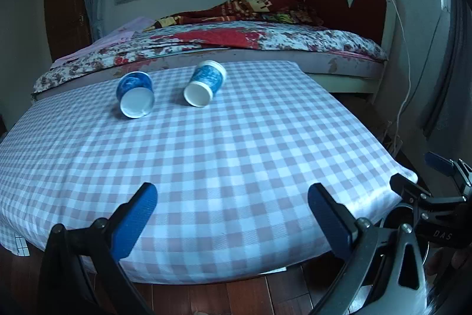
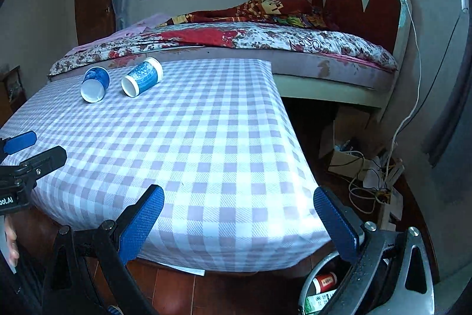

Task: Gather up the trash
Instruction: 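Move both tools back over the blue paper cups on the bed, then grasp the wide blue cup with the left tool while the right tool grasps the tall blue cup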

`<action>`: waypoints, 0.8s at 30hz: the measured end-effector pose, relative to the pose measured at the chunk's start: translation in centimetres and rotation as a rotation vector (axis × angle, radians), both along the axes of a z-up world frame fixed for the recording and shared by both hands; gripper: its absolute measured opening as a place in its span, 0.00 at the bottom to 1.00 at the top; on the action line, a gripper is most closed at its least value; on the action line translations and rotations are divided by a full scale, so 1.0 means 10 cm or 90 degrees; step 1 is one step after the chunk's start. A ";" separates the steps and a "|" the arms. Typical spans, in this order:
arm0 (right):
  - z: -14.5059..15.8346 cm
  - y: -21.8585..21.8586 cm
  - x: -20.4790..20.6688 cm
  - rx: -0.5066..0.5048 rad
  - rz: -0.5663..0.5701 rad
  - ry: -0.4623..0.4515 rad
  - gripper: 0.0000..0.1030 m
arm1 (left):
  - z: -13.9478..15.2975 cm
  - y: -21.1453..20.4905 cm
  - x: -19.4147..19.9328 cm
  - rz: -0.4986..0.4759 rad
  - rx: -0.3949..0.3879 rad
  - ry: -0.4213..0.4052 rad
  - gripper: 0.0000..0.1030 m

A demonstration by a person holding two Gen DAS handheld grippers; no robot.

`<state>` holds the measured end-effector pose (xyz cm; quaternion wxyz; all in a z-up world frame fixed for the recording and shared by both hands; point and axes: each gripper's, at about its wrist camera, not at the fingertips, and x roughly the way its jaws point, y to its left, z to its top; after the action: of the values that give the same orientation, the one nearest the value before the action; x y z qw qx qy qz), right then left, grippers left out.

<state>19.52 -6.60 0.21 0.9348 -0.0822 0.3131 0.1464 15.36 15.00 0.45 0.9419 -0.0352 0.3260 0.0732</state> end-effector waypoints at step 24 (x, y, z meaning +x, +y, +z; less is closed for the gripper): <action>-0.09 1.67 1.20 -0.014 0.125 0.063 0.98 | -0.07 1.42 0.98 0.134 -0.022 0.011 0.92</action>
<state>31.52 10.11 -0.73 0.8984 -0.1154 0.3510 0.2375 25.18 29.23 -0.27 0.9255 -0.0849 0.3297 0.1660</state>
